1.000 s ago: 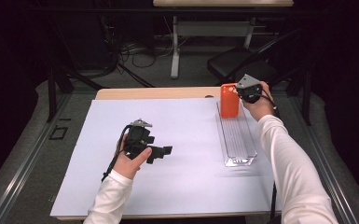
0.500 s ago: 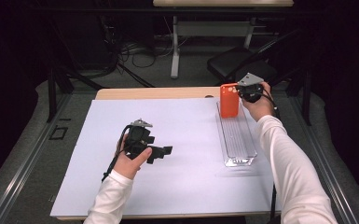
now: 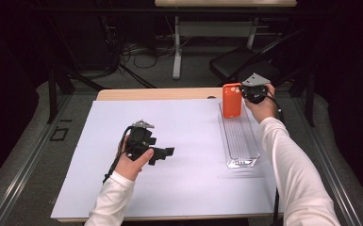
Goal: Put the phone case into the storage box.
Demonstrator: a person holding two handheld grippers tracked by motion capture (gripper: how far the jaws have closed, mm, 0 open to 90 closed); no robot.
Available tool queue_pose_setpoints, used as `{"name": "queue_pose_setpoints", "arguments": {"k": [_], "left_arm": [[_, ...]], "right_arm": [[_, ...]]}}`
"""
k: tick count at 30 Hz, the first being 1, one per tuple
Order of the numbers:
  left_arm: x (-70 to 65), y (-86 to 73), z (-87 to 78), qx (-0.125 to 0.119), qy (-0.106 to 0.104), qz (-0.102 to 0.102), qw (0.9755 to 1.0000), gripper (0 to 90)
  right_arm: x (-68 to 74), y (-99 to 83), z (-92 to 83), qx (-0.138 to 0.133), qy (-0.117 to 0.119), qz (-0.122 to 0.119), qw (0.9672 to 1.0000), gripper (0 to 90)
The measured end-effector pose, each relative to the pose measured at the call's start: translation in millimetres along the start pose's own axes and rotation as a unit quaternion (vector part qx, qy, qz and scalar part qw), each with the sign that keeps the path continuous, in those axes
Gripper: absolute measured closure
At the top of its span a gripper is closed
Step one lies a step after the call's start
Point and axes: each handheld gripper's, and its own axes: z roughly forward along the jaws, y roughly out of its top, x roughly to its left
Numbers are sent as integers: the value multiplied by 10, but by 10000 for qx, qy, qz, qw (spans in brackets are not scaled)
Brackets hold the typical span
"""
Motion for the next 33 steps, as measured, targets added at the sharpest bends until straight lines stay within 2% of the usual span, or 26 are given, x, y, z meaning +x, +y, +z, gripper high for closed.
{"name": "queue_pose_setpoints", "arguments": {"k": [19, 27, 30, 33], "left_arm": [[-2, -5, 6, -2, 23, -6, 10000, 157], [0, -6, 16, 11, 22, 15, 10000, 157], [2, -5, 16, 10, 20, 15, 10000, 157], [4, -6, 17, 29, 10, 14, 10000, 157]], "right_arm": [[27, -60, 3, -303, -274, 18, 9992, 817], [59, -122, 40, -245, -194, -44, 9995, 811], [52, -142, 42, -263, -215, 11, 9994, 806], [43, -148, 50, -202, -241, -37, 9995, 771]]}}
